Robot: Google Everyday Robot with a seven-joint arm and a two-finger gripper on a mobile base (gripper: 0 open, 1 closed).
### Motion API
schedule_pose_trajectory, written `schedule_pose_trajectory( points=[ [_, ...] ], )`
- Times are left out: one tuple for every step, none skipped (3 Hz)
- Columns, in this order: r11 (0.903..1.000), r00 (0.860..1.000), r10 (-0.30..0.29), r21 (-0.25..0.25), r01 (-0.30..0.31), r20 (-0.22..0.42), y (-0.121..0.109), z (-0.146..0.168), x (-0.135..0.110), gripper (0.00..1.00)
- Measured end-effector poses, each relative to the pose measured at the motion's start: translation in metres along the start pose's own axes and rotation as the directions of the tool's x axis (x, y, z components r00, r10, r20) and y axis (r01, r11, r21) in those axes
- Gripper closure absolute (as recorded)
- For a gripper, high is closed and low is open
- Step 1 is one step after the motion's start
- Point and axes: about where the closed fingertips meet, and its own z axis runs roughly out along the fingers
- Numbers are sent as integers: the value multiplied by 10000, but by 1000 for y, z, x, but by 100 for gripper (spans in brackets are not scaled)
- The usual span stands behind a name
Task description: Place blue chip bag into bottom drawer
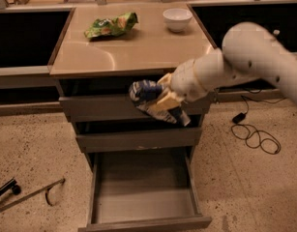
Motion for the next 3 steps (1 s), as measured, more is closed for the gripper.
schedule_pose_trajectory(
  points=[
    [9952, 9922, 820, -619, -764, 941, 43, 88, 45, 100],
    [9833, 9794, 1550, -1162, -1402, 1296, 68, 171, 86, 100],
    [9833, 9794, 1547, -1161, -1400, 1295, 68, 171, 86, 100]
  ],
)
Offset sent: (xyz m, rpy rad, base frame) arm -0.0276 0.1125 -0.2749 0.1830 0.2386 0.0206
